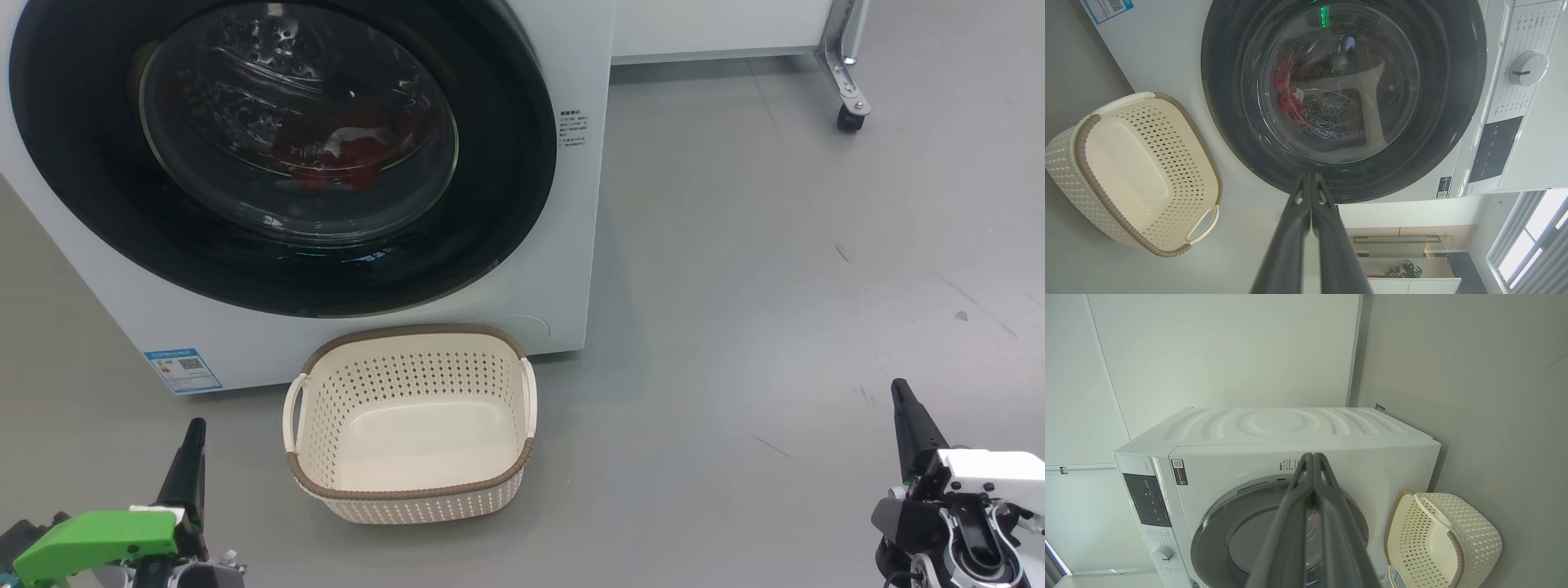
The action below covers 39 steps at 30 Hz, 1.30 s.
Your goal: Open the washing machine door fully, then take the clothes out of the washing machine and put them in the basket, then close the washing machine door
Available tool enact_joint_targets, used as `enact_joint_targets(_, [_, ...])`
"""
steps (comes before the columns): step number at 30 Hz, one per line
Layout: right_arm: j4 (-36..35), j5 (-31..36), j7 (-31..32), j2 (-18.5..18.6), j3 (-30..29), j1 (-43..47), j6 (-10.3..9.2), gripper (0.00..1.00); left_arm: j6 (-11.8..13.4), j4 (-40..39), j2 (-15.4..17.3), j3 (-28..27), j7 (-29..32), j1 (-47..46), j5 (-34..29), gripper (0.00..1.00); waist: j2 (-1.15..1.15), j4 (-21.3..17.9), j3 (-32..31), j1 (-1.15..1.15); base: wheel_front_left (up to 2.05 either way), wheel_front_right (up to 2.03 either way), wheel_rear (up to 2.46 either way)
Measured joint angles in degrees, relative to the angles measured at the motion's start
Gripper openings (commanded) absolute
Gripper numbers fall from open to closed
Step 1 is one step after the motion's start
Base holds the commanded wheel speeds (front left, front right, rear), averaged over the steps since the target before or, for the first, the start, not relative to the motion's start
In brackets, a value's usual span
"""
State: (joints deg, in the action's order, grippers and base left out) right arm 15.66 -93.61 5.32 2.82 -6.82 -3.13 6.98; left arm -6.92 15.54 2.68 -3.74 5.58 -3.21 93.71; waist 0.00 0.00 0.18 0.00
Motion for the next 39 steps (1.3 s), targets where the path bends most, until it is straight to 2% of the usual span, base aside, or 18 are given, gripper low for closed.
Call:
enact_joint_targets(8, [0.29,-0.02,-0.01,-0.08,0.02,0.14,-0.02,0.0,0.04,0.35,-0.05,0.07,-0.01,0.11,0.04,0.0,0.0,0.0,0.0,0.0,0.0,0.0,0.0])
enact_joint_targets(9, [0.87,-0.03,-0.02,-0.34,0.02,0.45,-0.05,1.0,0.08,0.93,-0.22,0.14,-0.01,0.38,0.07,1.0,0.0,0.0,0.0,0.0,0.0,0.0,0.0])
enact_joint_targets(12, [2.21,-0.03,-0.03,-1.29,0.09,2.21,-0.07,1.0,0.09,2.33,-0.99,0.36,-0.02,1.93,0.07,1.0,0.0,-0.01,0.0,0.0,0.0,0.0,0.0])
enact_joint_targets(27, [1.36,0.74,-1.19,-0.99,0.0,2.41,-0.07,1.0,0.09,1.4,-1.13,1.82,-1.2,1.99,-0.15,1.0,0.0,-0.16,0.13,0.0,0.0,0.0,0.0])
enact_joint_targets(39, [0.75,5.64,-3.33,0.81,1.11,2.38,-0.05,1.0,0.08,0.37,-1.0,3.97,-3.93,1.14,-3.96,1.0,0.0,-0.2,0.19,0.0,0.0,0.0,0.0])
